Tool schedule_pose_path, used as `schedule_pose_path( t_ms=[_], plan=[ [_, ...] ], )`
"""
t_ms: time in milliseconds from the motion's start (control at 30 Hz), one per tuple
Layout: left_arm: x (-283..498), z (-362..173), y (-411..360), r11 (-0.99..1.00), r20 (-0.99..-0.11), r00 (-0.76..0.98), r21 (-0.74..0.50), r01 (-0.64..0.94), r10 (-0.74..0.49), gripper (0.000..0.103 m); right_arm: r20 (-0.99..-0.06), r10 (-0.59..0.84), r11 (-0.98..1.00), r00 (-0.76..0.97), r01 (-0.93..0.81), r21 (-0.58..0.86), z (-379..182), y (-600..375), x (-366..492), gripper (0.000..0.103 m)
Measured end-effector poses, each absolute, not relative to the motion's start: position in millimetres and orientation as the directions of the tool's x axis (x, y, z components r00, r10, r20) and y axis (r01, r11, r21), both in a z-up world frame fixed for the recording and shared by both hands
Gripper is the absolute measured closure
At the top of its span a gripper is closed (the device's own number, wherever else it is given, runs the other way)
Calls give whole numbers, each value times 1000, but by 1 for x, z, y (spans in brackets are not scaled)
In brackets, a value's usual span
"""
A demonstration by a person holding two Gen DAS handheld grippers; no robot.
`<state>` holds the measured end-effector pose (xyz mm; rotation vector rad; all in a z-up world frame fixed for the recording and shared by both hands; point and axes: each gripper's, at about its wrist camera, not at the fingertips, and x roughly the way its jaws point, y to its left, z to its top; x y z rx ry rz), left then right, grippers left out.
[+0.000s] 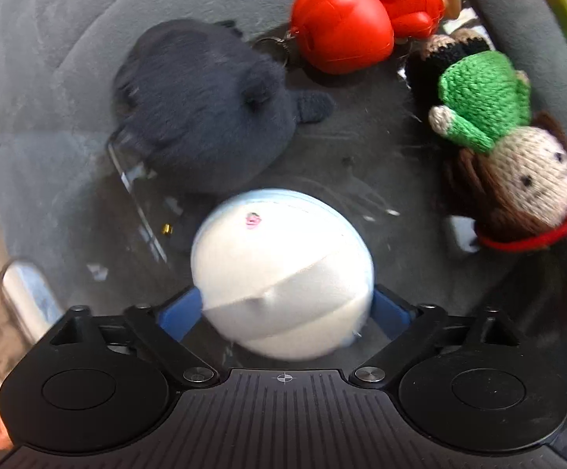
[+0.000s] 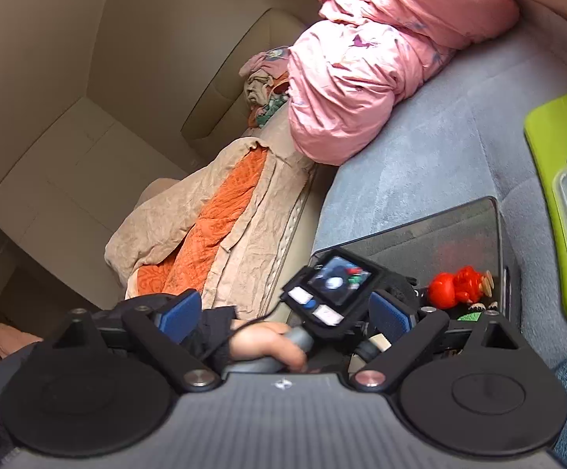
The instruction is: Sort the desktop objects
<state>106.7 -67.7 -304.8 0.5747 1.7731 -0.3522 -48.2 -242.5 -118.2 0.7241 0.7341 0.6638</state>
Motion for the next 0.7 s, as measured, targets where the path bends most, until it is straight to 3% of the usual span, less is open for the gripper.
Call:
schedule_pose_path(
  t_ms=[100,333,367,467,600,700],
  plan=[
    [115,-285,-52,872,-957,-248,9,490,149,37,-349,733,568,583,-244,786,-124,-250,-49,9],
    [134,-284,-19,952,-938,-346,-118,284,-13,43,-339,713,536,614,-165,828,-137,-266,-46,7],
    [136,-284,-17,956,-933,-359,-129,263,-27,39,-339,712,533,615,-158,831,-138,-267,-45,7],
    [141,-263,-23,951,-957,-291,-91,297,-1,8,-343,707,536,618,-152,831,-139,-269,-45,7],
    [154,-220,-41,957,-994,-104,-49,287,-20,3,-347,704,537,619,-144,831,-142,-271,-45,6],
    [171,-231,-67,960,-999,-7,32,277,35,0,-350,703,536,619,-138,833,-145,-271,-45,6]
  ],
)
